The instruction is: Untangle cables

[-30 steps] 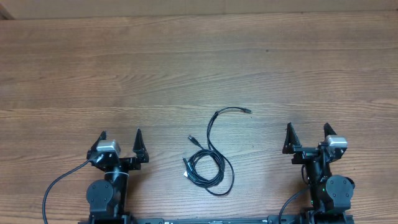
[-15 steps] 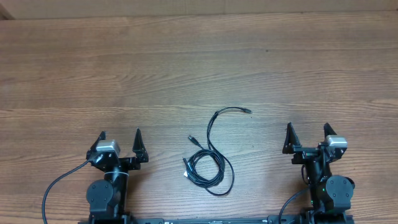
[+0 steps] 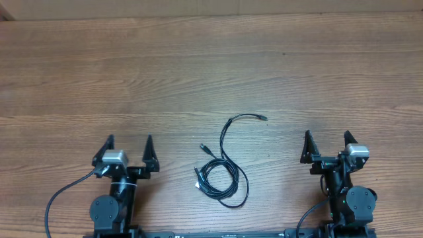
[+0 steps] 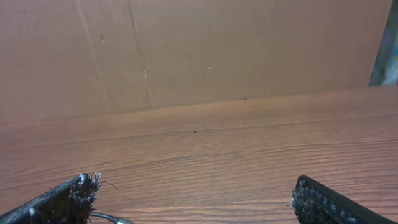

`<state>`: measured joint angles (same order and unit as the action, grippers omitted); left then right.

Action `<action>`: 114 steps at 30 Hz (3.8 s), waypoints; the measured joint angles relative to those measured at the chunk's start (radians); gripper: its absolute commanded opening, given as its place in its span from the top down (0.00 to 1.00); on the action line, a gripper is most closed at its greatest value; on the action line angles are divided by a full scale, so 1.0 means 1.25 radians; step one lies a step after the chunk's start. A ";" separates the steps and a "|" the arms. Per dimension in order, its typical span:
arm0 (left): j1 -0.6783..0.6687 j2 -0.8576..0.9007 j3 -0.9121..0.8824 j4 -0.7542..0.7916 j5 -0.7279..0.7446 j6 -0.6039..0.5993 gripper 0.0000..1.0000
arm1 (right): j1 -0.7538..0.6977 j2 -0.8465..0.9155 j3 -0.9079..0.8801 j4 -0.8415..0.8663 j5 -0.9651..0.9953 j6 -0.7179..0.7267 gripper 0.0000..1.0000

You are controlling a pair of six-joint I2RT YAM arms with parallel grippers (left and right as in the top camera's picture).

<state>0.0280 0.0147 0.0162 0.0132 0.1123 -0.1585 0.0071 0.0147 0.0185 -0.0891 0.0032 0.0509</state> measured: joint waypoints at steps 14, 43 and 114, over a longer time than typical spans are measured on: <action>0.000 0.000 0.294 -0.375 0.143 -0.087 0.00 | 0.000 0.000 0.000 0.000 0.000 0.000 0.00; 0.000 0.553 0.634 -0.602 0.326 -0.034 0.00 | 0.000 0.000 0.000 0.000 0.000 0.000 0.00; -0.533 1.446 0.893 -0.798 0.034 0.000 0.75 | 0.000 0.000 0.000 0.000 0.000 0.000 0.00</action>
<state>-0.6384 1.8225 1.1324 -0.9840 0.1555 -0.1581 0.0071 0.0147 0.0185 -0.0891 0.0032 0.0509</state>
